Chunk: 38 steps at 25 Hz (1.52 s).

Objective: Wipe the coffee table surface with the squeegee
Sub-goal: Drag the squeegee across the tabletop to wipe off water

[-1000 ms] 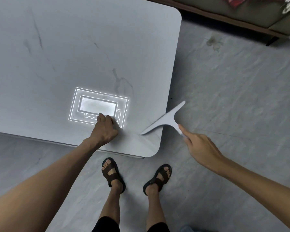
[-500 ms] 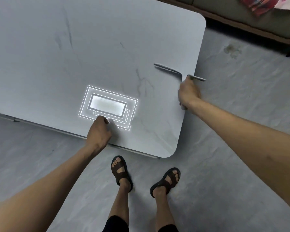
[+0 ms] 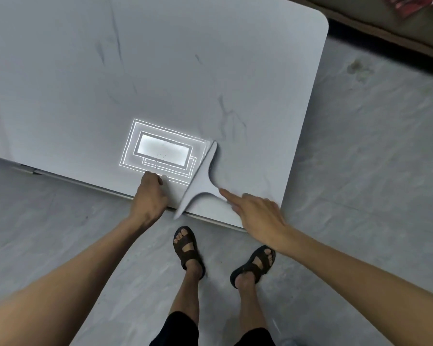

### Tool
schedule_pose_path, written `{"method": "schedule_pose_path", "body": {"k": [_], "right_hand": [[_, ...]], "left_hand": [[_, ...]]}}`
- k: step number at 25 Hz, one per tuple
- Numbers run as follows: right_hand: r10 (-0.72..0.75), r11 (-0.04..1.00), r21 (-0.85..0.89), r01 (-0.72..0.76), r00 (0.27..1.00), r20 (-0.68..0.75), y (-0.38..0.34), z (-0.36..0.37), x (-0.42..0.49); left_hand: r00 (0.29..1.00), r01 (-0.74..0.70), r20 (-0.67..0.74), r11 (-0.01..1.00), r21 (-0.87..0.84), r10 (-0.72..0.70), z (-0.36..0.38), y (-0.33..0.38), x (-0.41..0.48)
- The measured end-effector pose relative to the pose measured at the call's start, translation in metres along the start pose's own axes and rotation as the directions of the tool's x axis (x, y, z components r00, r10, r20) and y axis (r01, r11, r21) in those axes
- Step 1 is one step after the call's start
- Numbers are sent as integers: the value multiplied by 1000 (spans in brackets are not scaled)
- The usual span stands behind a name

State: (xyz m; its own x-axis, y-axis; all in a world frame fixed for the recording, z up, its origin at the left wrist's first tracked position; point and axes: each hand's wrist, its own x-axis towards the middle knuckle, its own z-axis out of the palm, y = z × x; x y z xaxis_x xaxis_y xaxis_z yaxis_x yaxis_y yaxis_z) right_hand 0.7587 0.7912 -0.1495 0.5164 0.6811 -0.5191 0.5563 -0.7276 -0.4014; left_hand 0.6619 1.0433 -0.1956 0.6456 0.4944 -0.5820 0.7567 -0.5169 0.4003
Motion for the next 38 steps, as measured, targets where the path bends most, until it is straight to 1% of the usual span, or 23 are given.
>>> {"method": "schedule_pose_path", "body": {"k": [2, 4, 7, 9, 11, 13, 14, 16, 18, 20, 23, 26, 28, 30, 34, 38], "right_hand": [[51, 996, -70, -52, 999, -9, 42, -4, -30], [116, 986, -117, -122, 992, -52, 89, -15, -62], [222, 961, -140, -240, 966, -129, 147, -38, -102], [291, 934, -169, -315, 944, -153, 170, -56, -121], [286, 924, -217, -315, 946, -153, 178, -68, -128], [208, 937, -258, -235, 970, -127, 164, -77, -117], [141, 947, -278, -163, 985, -95, 148, -77, -103], [-28, 944, -328, 25, 1000, -4, 102, -71, -59], [-192, 904, -371, 210, 978, 85, 50, -59, -8], [-300, 875, -356, 329, 944, 134, -3, -45, 44], [-351, 874, -300, 383, 923, 157, -60, -31, 104], [-354, 876, -297, 381, 924, 141, -73, -25, 129], [-329, 889, -294, 351, 936, 121, -55, -28, 126], [-260, 922, -273, 275, 961, 89, -21, -38, 108], [-41, 966, -255, 40, 999, 0, 64, -59, 39], [149, 951, -263, -164, 986, -79, 135, -67, -47]], "left_hand": [[998, -43, 50, 999, 31, 41, 7, 5, -5], [995, -73, 77, 997, 40, 70, 15, 16, -9], [989, -100, 115, 992, 73, 92, 27, 35, -15], [982, -111, 161, 989, 92, 96, 33, 46, -20], [979, -135, 168, 985, 108, 116, 36, 53, -25], [989, -131, 89, 986, 106, 122, 36, 56, -26], [994, -106, 29, 990, 95, 104, 34, 53, -26], [997, -22, -80, 999, 25, 24, 26, 42, -23], [983, 64, -164, 995, -75, -76, 15, 25, -19], [960, 125, -232, 981, -151, -158, 2, 3, -13], [946, 171, -235, 959, -224, -224, -17, -25, -2], [965, 181, -160, 968, -172, -209, -23, -41, 8], [978, 172, -96, 977, -127, -185, -22, -42, 14], [988, 141, -45, 986, -89, -145, -17, -34, 16], [999, 32, 29, 999, -8, -32, -3, -1, 14], [991, 8, 132, 1000, 0, -8, 7, 40, 8]]}}
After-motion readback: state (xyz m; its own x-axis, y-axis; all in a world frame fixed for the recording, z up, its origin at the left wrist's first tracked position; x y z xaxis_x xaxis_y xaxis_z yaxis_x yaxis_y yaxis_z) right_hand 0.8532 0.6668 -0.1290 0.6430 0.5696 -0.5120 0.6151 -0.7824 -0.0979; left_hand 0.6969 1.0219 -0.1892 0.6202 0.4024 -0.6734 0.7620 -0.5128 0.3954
